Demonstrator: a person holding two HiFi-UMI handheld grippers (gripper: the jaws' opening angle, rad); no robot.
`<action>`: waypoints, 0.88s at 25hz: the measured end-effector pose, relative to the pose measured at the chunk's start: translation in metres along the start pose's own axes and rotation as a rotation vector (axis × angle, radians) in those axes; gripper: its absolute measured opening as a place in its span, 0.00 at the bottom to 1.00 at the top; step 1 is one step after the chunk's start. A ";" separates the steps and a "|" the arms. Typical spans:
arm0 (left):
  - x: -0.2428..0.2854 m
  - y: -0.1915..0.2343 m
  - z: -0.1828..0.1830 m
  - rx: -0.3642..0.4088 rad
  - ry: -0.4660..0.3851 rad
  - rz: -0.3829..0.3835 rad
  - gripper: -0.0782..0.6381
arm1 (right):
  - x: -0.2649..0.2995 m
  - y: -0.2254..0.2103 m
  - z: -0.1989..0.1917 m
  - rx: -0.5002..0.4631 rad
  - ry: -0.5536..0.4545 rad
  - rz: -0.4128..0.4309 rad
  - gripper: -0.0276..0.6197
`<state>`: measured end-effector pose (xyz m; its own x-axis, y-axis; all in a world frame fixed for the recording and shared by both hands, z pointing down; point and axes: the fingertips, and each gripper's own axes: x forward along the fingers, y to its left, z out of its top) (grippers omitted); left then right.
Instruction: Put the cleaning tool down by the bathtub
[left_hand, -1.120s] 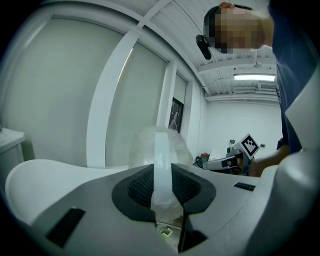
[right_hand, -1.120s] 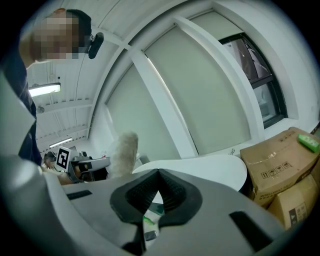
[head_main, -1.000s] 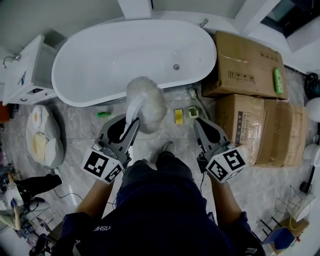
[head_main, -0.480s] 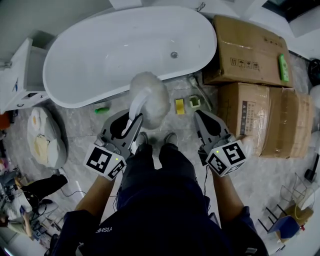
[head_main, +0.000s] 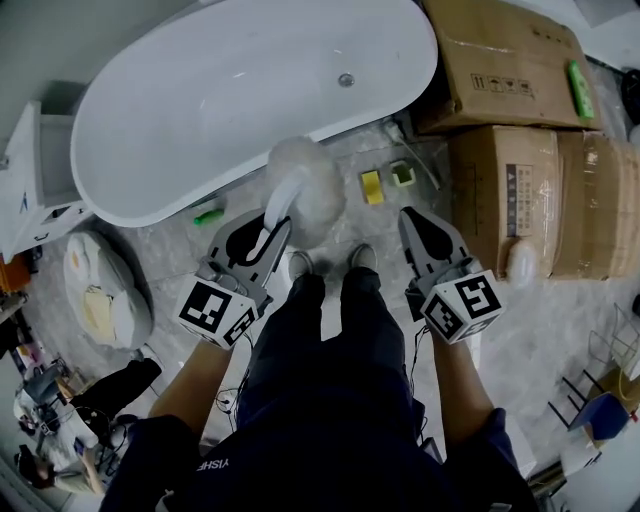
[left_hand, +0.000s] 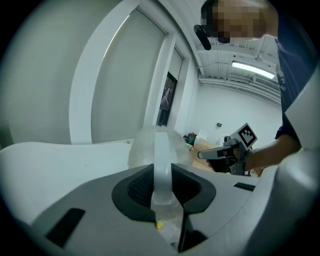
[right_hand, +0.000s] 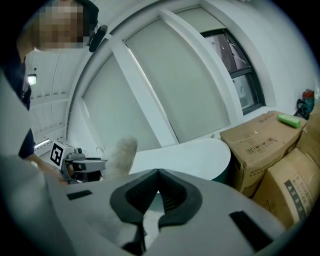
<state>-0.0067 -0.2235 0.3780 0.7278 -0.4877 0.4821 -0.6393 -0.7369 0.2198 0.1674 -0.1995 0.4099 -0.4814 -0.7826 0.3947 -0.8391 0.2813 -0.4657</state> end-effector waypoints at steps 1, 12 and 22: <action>0.002 0.002 -0.007 0.002 0.012 -0.011 0.25 | 0.001 -0.001 -0.006 0.006 -0.001 -0.012 0.05; 0.042 0.017 -0.090 0.037 0.137 -0.131 0.25 | 0.015 -0.022 -0.075 0.047 -0.009 -0.137 0.05; 0.108 0.030 -0.175 0.077 0.232 -0.185 0.25 | 0.025 -0.076 -0.150 0.067 -0.012 -0.218 0.05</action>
<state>0.0090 -0.2159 0.5853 0.7483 -0.2282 0.6229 -0.4740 -0.8408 0.2614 0.1812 -0.1569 0.5734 -0.2867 -0.8276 0.4825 -0.9043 0.0674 -0.4216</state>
